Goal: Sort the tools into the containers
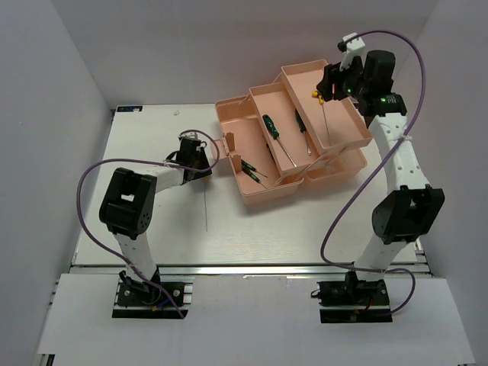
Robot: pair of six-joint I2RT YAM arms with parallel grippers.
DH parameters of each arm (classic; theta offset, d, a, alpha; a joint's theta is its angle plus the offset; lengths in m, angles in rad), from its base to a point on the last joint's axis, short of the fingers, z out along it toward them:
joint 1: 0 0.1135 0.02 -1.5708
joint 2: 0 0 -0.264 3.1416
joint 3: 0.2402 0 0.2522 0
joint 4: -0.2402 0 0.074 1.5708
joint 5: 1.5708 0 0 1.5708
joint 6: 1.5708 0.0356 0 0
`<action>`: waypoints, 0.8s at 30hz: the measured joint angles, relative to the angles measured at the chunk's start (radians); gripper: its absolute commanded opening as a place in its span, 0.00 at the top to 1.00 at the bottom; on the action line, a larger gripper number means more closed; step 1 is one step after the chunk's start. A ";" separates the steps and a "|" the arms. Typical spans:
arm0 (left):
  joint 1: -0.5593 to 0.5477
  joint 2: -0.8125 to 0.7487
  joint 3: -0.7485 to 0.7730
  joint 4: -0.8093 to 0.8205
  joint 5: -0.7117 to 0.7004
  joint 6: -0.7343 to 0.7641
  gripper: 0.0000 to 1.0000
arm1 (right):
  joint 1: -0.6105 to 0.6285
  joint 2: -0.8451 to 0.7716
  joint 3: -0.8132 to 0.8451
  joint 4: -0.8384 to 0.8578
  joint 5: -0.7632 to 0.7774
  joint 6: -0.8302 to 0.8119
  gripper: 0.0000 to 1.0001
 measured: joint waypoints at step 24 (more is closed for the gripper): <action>-0.046 -0.093 -0.056 -0.196 -0.241 -0.017 1.00 | -0.040 -0.167 -0.241 0.131 -0.315 0.117 0.18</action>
